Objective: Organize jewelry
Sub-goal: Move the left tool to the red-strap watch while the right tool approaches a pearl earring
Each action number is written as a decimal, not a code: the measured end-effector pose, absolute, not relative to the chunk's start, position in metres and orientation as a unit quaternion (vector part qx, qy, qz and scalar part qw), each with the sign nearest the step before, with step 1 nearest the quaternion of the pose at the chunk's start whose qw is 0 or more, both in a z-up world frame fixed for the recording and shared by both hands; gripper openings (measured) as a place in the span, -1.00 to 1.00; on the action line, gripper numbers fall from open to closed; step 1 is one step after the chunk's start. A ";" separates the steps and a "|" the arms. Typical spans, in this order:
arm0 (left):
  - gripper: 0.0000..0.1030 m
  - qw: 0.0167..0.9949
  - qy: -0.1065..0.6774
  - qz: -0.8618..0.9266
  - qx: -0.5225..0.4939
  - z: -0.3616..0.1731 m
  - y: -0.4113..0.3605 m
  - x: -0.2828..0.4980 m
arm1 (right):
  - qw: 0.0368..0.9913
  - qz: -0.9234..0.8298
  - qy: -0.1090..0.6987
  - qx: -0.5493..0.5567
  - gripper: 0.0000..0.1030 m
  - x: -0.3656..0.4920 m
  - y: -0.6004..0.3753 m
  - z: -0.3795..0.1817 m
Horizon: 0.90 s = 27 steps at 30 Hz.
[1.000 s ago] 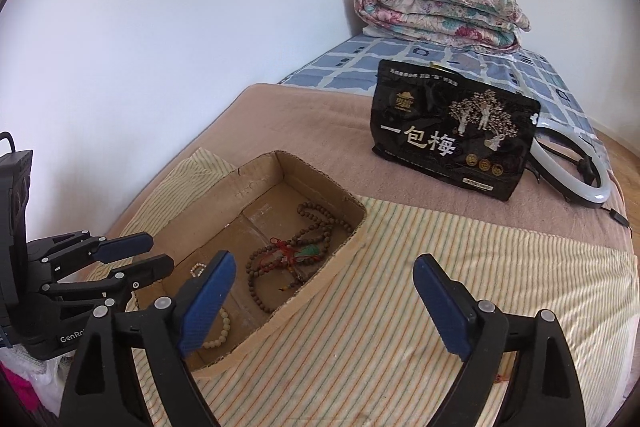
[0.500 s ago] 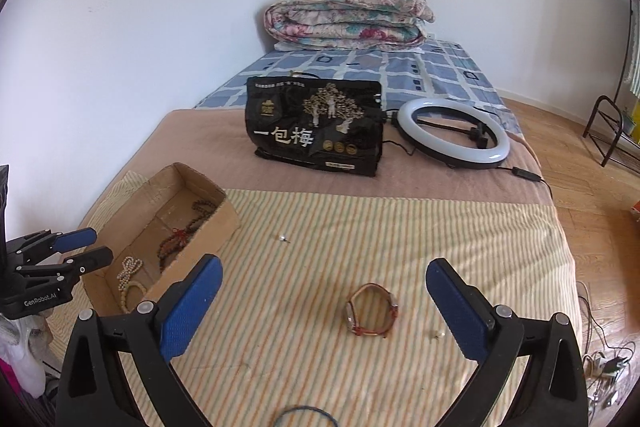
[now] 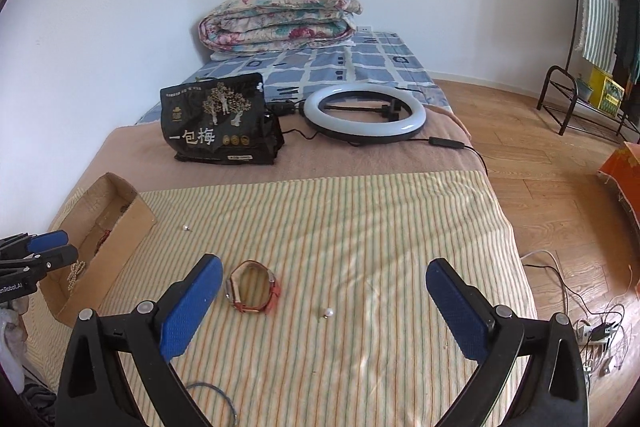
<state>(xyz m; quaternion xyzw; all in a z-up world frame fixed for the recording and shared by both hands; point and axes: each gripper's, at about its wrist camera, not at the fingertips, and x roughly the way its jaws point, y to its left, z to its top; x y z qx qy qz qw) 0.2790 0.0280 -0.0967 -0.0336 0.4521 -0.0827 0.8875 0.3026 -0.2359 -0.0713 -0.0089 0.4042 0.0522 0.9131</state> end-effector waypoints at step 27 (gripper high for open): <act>0.04 0.848 0.510 -0.130 -0.057 -0.171 -0.074 0.351 | 0.856 0.118 0.497 -0.084 0.28 0.310 -0.231 -0.171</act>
